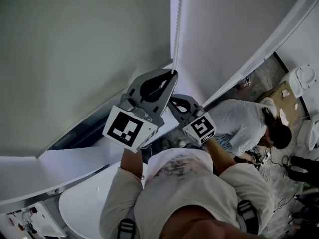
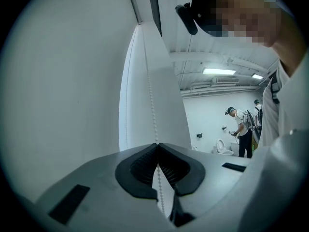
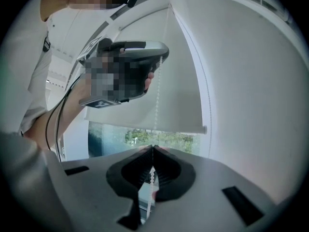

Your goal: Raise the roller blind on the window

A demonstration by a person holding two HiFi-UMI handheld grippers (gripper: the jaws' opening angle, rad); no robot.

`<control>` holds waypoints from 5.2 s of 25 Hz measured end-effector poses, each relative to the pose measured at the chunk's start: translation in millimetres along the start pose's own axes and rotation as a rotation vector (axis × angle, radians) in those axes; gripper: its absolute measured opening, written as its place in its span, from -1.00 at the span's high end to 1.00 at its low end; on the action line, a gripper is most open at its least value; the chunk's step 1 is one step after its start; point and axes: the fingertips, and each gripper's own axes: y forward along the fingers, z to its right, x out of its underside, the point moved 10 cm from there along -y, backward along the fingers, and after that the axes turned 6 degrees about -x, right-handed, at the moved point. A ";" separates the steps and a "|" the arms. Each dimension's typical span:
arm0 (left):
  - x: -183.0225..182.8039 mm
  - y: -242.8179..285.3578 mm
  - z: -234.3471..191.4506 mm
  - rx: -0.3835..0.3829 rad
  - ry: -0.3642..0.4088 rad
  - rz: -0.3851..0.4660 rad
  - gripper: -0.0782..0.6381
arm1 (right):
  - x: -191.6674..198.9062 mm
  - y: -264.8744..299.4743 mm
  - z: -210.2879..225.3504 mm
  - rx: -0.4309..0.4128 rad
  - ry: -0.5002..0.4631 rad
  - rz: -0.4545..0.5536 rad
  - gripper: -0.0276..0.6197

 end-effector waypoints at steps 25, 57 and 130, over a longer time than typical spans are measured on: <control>95.8 -16.2 12.2 0.013 -0.086 -0.102 0.76 | 88.9 0.3 -13.3 0.000 0.082 -0.169 0.73; 166.5 -42.2 21.1 -0.020 -0.135 -0.154 0.76 | 111.2 -27.2 -36.6 -0.018 0.120 -0.266 0.72; 271.7 -36.2 34.5 -0.012 -0.204 -0.246 0.76 | -61.0 -23.3 1.3 0.036 0.018 0.090 0.73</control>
